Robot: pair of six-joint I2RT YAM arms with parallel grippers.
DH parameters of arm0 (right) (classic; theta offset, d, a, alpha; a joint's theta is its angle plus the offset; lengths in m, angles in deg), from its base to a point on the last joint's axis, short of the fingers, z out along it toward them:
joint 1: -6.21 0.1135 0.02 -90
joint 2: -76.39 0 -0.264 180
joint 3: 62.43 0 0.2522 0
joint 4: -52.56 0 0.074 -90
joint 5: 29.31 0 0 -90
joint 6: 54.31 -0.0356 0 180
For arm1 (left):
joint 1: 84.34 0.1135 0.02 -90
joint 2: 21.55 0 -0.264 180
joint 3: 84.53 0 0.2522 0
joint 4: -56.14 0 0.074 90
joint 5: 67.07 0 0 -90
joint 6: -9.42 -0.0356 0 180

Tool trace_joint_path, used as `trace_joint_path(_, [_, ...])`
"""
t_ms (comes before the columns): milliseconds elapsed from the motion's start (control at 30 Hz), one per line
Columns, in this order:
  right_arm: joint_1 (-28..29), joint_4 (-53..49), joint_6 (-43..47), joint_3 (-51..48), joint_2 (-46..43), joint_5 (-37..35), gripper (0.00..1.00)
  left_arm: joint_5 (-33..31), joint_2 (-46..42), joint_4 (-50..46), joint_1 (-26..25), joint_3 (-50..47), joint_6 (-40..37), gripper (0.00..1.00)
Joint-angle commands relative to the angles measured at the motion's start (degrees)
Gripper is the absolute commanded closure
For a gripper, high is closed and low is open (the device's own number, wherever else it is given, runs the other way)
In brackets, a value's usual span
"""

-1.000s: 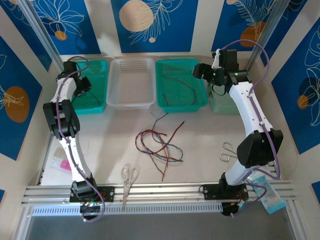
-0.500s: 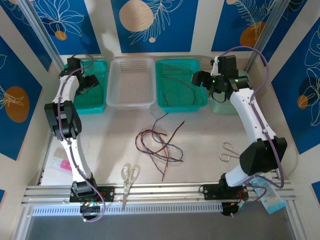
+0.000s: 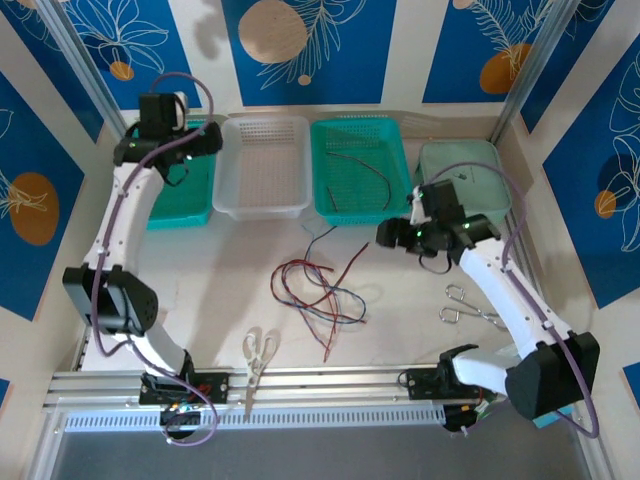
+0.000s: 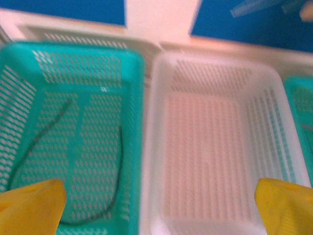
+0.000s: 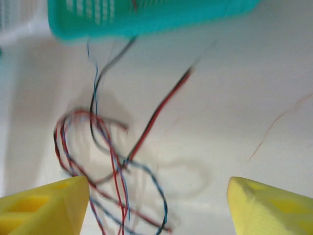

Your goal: Untangle the cables

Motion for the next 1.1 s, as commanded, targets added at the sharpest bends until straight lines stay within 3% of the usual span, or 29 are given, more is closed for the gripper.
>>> trace_joint_path(0, [4.2,2.8,-4.5,-6.2,-1.4,5.5,0.31,2.1,-5.0,-2.1,-4.9,-7.6,1.6,0.03])
trace_joint_path(267, [13.9,17.2,-7.5,-17.9,2.2,10.5,0.47,3.1,-16.1,3.5,-16.5,-27.2,9.6,0.07])
trace_joint_path(533, [17.0,22.1,-4.8,-16.9,12.2,13.0,0.58,3.5,-19.5,7.8,-24.2,-37.7,16.5,0.11])
trace_joint_path(1067, [18.1,25.4,-2.6,-13.4,23.0,16.5,0.65,3.5,-19.1,8.4,-27.3,-40.7,19.3,0.14])
